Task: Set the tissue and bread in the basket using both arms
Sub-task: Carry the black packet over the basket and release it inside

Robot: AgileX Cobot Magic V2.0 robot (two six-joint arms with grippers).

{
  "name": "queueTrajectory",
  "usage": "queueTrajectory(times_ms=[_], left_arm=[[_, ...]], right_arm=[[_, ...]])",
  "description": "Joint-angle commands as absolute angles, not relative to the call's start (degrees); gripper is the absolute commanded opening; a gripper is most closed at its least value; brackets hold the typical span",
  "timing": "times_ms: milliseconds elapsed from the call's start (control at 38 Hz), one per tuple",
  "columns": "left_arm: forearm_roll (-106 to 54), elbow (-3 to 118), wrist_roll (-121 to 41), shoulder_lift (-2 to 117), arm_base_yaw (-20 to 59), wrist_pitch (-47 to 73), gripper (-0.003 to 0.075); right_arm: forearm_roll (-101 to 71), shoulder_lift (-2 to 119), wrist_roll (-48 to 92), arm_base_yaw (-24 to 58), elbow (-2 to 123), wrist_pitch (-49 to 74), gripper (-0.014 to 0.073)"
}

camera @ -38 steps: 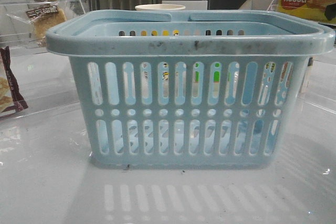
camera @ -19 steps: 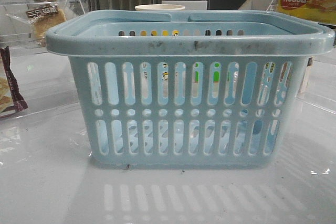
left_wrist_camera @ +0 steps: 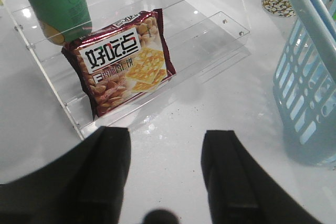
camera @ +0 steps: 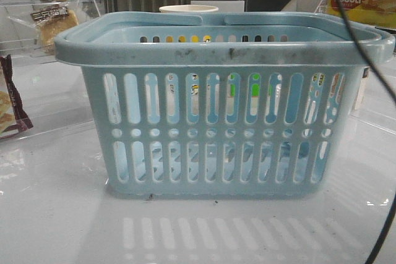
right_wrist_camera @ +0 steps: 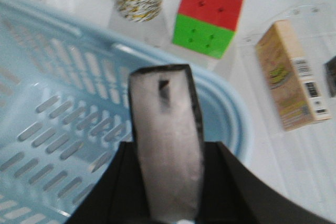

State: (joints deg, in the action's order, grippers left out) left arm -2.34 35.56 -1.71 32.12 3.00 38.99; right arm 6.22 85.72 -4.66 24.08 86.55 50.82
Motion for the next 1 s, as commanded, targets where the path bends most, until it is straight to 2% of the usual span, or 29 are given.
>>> queueTrajectory(times_ms=[0,368,447,604,657,710,972], left_arm=[[-3.01,37.11,-1.17,32.51,3.31,34.94,0.0380],[-3.01,37.11,-1.17,32.51,3.31,34.94,0.0380],[-3.01,37.11,-1.17,32.51,3.31,34.94,0.0380],[-3.01,37.11,-1.17,32.51,3.31,34.94,0.0380],[-3.01,37.11,-1.17,32.51,3.31,34.94,0.0380],[-3.01,37.11,-1.17,32.51,3.31,34.94,0.0380],[-3.01,37.11,-1.17,32.51,3.31,34.94,0.0380]], right_arm=[[5.22,83.45,-4.06,26.98,84.89,45.03,0.0183],[-1.46,87.94,-4.06,29.26,77.35,37.79,0.0200],[-1.85,89.09,-4.06,29.26,77.35,37.05,0.0275],[-1.85,90.20,-4.06,29.26,77.35,36.55,0.0538],[-1.85,90.20,-4.06,29.26,77.35,36.61,0.0581],[-1.85,90.14,-4.06,29.26,77.35,36.49,0.0601],[-1.60,88.13,-3.42,29.26,77.35,35.36,0.0591]])
